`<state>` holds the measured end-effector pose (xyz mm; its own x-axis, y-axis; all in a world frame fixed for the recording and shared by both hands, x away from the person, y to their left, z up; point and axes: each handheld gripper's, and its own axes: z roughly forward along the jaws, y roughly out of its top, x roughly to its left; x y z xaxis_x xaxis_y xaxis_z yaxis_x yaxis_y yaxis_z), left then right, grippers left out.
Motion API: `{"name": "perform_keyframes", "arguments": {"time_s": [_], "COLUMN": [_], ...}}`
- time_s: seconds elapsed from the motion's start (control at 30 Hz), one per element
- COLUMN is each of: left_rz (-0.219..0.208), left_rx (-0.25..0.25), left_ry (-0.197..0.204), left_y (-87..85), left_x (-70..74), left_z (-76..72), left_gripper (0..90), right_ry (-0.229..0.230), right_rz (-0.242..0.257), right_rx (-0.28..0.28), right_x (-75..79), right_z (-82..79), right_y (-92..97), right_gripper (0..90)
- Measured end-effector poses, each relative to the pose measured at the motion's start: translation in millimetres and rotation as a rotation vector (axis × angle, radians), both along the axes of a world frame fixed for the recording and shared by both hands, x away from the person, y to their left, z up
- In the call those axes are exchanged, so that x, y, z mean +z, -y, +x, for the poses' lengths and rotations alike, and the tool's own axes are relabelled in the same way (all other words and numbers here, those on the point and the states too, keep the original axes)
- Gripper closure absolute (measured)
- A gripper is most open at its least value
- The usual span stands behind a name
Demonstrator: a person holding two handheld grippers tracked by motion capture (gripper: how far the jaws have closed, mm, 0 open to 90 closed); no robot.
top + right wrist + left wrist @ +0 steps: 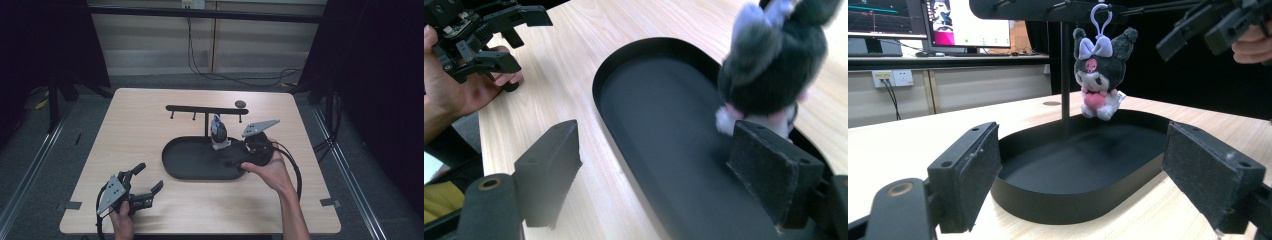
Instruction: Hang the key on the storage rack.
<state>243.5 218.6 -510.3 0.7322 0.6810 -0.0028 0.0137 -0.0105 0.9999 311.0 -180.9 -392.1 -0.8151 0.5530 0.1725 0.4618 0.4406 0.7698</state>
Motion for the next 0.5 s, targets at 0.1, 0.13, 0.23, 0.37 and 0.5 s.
{"name": "perform_keyframes", "arguments": {"time_s": [0.1, 0.13, 0.23, 0.37, 0.5], "left_rz": [0.0, 0.0, -0.003, 0.001, -0.001], "left_rx": [0.001, 0.001, 0.0, 0.0, 0.0], "left_ry": [0.0, 0.0, -0.001, 0.0, -0.001], "left_y": [0.0, 0.0, 0.2, -0.1, 0.1], "left_x": [0.0, 0.0, 0.0, 0.0, 0.0], "left_z": [-0.1, -0.1, 0.0, -0.1, -0.1], "left_gripper": [15.4, 15.4, 15.4, 15.4, 15.4], "right_ry": [0.037, 0.037, 0.102, 0.138, 0.176], "right_rz": [0.027, 0.027, 0.064, 0.061, 0.086], "right_rx": [-0.03, -0.03, -0.046, -0.117, -0.154], "right_x": [-10.3, -10.3, -21.5, -35.6, -50.2], "right_z": [-9.9, -9.9, -24.1, -35.0, -44.9], "right_y": [4.2, 4.2, 8.8, 11.2, 11.1], "right_gripper": [14.2, 14.2, 14.9, 14.1, 14.0]}}
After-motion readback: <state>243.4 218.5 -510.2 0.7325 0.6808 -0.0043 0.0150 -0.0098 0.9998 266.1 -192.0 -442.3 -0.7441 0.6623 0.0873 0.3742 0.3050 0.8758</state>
